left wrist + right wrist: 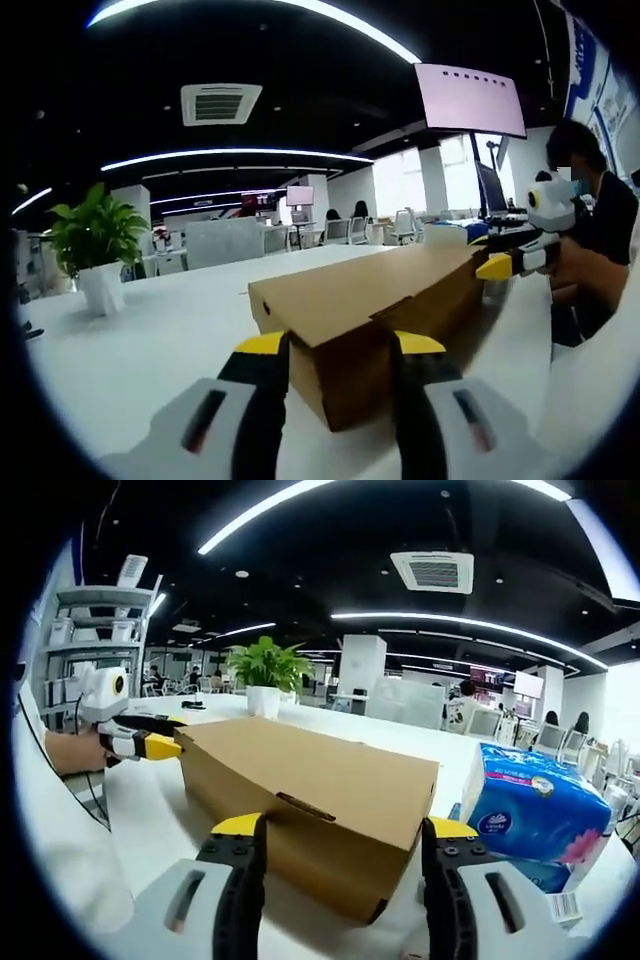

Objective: Operate the shoe box by opening the lid, removing the specified soft item, and placing it in the target area until the item is outside and the box remains undamaged.

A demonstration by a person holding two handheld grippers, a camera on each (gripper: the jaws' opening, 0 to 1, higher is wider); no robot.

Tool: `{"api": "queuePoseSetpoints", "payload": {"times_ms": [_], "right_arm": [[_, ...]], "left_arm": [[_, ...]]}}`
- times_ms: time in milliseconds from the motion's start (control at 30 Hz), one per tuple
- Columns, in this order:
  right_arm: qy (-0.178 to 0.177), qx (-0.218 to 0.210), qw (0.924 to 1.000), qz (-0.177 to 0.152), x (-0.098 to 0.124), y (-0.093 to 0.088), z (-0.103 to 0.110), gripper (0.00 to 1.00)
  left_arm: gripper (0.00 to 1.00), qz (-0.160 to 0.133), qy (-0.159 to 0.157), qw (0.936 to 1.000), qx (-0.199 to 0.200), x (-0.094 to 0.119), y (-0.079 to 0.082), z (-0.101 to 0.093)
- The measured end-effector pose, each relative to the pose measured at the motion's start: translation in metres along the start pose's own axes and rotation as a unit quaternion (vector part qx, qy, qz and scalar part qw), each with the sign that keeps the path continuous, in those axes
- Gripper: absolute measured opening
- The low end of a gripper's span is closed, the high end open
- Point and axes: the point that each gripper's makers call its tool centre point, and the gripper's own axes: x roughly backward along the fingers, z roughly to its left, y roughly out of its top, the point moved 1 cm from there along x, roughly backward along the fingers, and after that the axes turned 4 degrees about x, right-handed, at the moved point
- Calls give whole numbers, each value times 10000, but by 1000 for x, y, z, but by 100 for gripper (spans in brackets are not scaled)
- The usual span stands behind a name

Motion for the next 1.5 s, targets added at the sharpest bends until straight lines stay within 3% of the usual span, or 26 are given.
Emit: {"api": "queuePoseSetpoints", "payload": {"times_ms": [100, 233, 333, 367, 500, 567, 667, 767, 800, 867, 967, 1000, 1033, 1133, 1200, 1300, 1400, 1433, 1500], "right_arm": [[96, -28, 9999, -19, 3, 0, -2, 61], [113, -180, 9992, -352, 15, 11, -10, 50], [292, -804, 9940, -681, 32, 31, -14, 47], [292, -877, 9919, -866, 38, 40, -18, 47], [243, -995, 9896, -1005, 42, 50, -30, 46], [343, -1054, 9857, -1266, 42, 60, -32, 48], [243, -1087, 9711, -2112, 52, 94, -42, 59], [173, -1004, 9725, -2093, 54, 102, -48, 59], [153, -890, 9712, -2205, 56, 112, -51, 58], [112, -801, 9701, -2287, 59, 124, -54, 58], [562, -656, 9730, -2140, 56, 132, -43, 50], [951, -733, 9767, -1780, 52, 129, -33, 49], [1092, -741, 9775, -1646, 49, 129, -30, 50], [968, -474, 9767, -1858, 41, 141, -32, 51], [1037, -269, 9745, -1973, 39, 145, -28, 49], [1051, -60, 9722, -2090, 36, 147, -20, 50], [800, 752, 9711, -2118, 31, 143, -13, 50], [632, 1189, 9696, -2044, 27, 138, -11, 50], [397, 1756, 9677, -1766, 21, 127, -11, 49]], "left_arm": [[41, 32, -28, 10000, 76, 0, 1, 3], [40, -1, -87, 9994, 321, 6, 3, 2], [42, -322, 41, 9991, 263, 12, 21, 11], [43, -442, 54, 9986, 278, 13, 28, 13], [43, -593, 90, 9972, 452, 18, 48, 22], [46, -758, 135, 9966, 294, 20, 59, 27], [51, -957, 229, 9951, 96, 24, 78, 34], [48, -1054, 302, 9939, -111, 28, 89, 36], [47, -1091, 336, 9934, -141, 32, 96, 36], [48, -1147, 144, 9932, -164, 35, 105, 30], [53, -996, -131, 9949, 19, 36, 107, 23], [55, -931, -257, 9951, 232, 38, 107, 20], [56, -802, -410, 9953, 350, 40, 104, 17], [62, -479, -742, 9940, 643, 50, 98, 12], [65, -550, -863, 9932, 561, 53, 103, 12], [60, -689, -881, 9912, 710, 51, 109, 18], [68, -669, -895, 9896, 906, 55, 103, 21], [69, -419, -1050, 9910, 715, 57, 96, 20], [67, -529, -703, 9938, 684, 59, 98, 34]]}}
